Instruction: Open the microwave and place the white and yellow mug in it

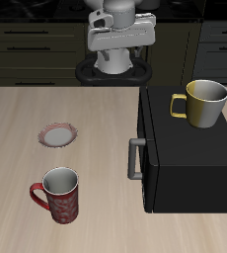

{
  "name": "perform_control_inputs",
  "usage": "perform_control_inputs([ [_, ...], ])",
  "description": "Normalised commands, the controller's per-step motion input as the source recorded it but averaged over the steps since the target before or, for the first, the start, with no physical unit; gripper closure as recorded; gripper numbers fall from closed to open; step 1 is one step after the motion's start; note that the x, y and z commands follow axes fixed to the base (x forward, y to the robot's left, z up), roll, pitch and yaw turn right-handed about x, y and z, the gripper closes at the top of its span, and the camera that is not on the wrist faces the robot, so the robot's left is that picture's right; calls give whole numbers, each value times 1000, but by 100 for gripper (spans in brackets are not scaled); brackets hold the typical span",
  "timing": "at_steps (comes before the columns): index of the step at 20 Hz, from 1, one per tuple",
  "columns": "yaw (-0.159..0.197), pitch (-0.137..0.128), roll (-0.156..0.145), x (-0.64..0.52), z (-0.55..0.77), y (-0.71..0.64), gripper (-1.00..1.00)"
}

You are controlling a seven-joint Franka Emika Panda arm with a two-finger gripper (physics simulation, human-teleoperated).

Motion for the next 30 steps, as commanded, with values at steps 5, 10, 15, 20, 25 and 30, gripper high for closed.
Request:
perform_control_inputs([
  [5, 77, 7, 9, 248, 35, -222, -100],
  [10, 70, -27, 21, 170, 116, -171, -100],
  [15, 159, -4, 48, 391, 150, -216, -100],
  [20, 62, -13, -81, 332, 86, -349, -100],
  [25, 118, -23, -27, 308, 98, -364, -100],
  [30, 86, -19, -12, 288, 170, -318, -100],
])
